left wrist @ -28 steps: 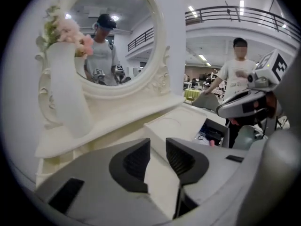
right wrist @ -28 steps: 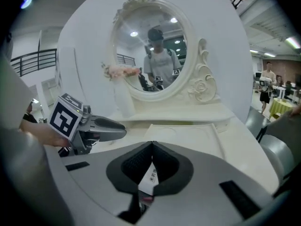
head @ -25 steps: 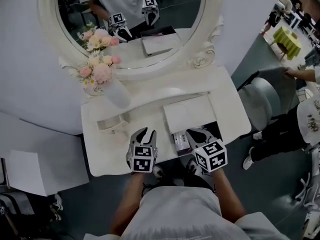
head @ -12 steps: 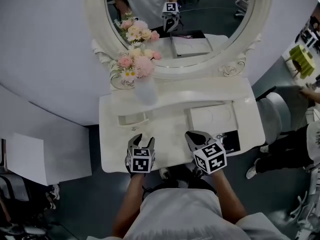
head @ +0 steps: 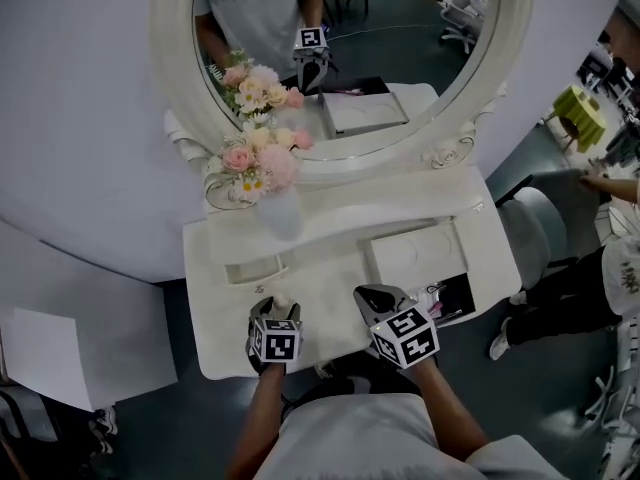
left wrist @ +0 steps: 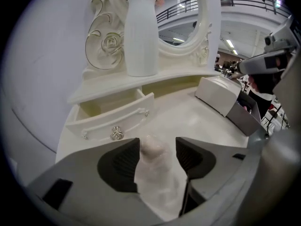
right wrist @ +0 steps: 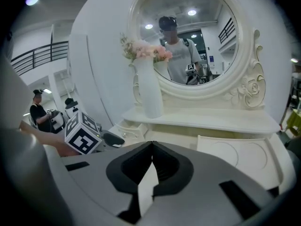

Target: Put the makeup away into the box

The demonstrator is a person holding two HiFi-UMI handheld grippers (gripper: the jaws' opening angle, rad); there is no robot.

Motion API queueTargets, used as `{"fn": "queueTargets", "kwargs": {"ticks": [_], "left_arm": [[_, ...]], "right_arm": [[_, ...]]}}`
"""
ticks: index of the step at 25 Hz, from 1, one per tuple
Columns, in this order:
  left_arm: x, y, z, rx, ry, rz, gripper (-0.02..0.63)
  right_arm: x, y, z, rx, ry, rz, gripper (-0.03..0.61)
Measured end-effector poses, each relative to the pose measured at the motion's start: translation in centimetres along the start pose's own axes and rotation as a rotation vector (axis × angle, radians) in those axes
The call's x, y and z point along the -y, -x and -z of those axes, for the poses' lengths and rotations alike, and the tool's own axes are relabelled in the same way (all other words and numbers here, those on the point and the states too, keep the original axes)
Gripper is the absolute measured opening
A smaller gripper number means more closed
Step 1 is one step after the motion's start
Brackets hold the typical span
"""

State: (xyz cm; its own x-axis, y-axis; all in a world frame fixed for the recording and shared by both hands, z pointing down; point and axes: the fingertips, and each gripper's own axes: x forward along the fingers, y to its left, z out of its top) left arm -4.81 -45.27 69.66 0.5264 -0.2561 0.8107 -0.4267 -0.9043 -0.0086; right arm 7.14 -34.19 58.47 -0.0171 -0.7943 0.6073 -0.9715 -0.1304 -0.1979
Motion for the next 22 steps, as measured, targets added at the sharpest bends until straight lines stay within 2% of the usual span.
{"fn": "queueTargets", "kwargs": {"ticks": [3, 8, 13, 18, 22], "left_arm": [[-0.2, -0.6, -0.1, -0.003, -0.027, -0.021, 0.252], [-1.0, -0.7, 0.4, -0.006, -0.043, -0.062, 0.186], [-1.2, -0.6, 0.3, -0.013, -0.048, -0.073, 0.166], [0.2, 0.0, -0.7, 0.008, -0.015, -0.014, 0.155], [3.3, 0.9, -3.0, 0.069, -0.103, 0.034, 0.153]], "right_arm": [[0.5, 0.3, 0.1, -0.004, -0.007, 0.019, 0.002], [0.6, 0.6, 0.9, -0.01, -0.018, 0.029, 0.002], [1.1, 1.3, 1.3, -0.005, -0.019, 0.035, 0.002], [2.0, 2.8, 1.4, 0.017, -0.034, 0.054, 0.002], [3.4, 4.5, 2.1, 0.03, -0.054, 0.081, 0.002]]}}
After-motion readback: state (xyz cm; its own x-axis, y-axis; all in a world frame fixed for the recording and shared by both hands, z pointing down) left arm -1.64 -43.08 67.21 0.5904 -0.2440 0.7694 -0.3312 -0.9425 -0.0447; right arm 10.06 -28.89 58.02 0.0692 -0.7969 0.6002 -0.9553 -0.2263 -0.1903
